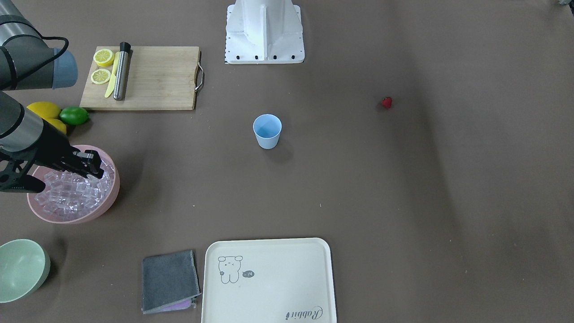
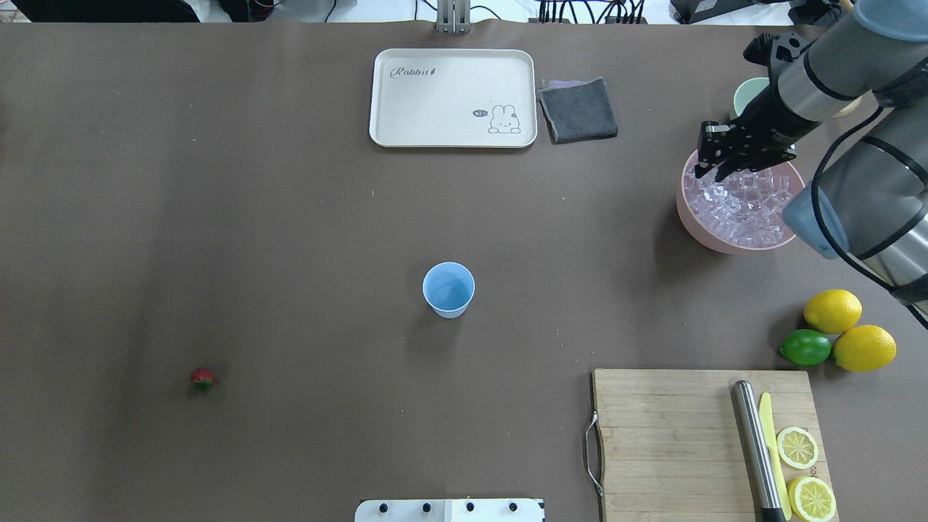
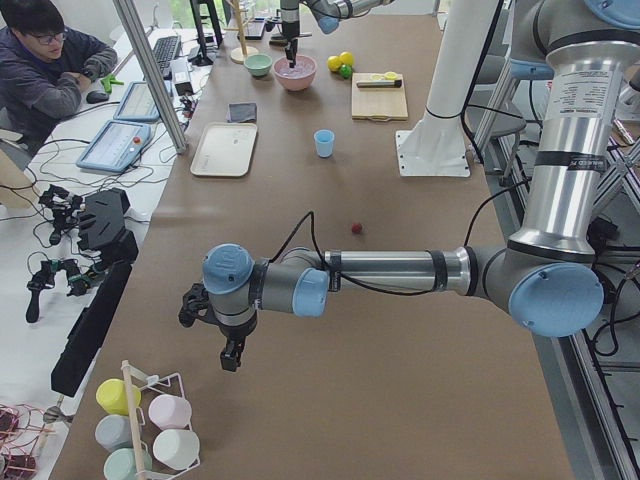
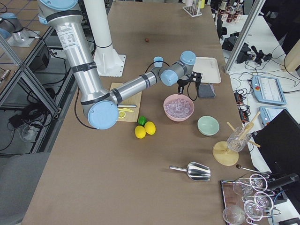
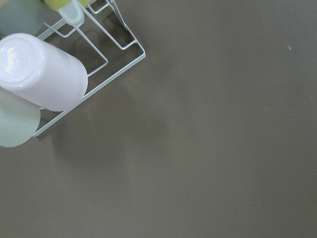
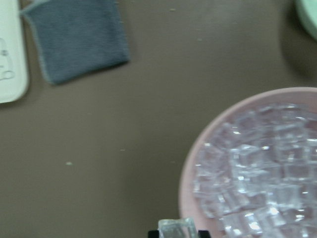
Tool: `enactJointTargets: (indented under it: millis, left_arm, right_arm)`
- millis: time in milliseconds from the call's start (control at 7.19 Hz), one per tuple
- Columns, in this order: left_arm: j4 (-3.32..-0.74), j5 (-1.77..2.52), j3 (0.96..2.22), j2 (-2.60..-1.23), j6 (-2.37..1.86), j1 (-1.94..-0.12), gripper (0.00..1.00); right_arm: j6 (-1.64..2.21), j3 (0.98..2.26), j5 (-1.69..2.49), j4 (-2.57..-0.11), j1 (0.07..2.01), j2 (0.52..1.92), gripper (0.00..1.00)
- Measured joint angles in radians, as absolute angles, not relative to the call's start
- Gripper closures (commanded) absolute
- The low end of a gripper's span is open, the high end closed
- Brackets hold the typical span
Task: Put ice and strawberries in cup
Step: 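Carry the ice cube with the right gripper over the blue cup and release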
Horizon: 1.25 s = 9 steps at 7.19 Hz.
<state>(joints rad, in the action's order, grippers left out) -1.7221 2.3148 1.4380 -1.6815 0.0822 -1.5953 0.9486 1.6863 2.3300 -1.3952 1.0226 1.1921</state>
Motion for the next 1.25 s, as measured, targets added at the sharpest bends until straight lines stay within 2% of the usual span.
enactJointTargets:
  millis: [278,696,974,1252]
  left_arm:
    - [-1.722,2.316,1.438,-1.681,0.082,-1.595,0.02]
    - [-1.721,2.315,1.435,-1.681,0.081,-1.595,0.02]
    - [-1.721,2.316,1.430,-1.680,0.081,-1.595,0.02]
    - [-1.721,2.315,1.426,-1.682,0.081,-1.594,0.02]
  right_arm:
    - [1.123,1.694,2.329,-1.387,0.939,1.037,1.00]
    - [1.313,1.708,2.080,-1.381,0.690,0.889,1.00]
    - [1.381,1.707,1.918,-1.382,0.547,0.852,1.00]
    - [1.394,1.697,1.861,-1.385,0.493,0.864,1.00]
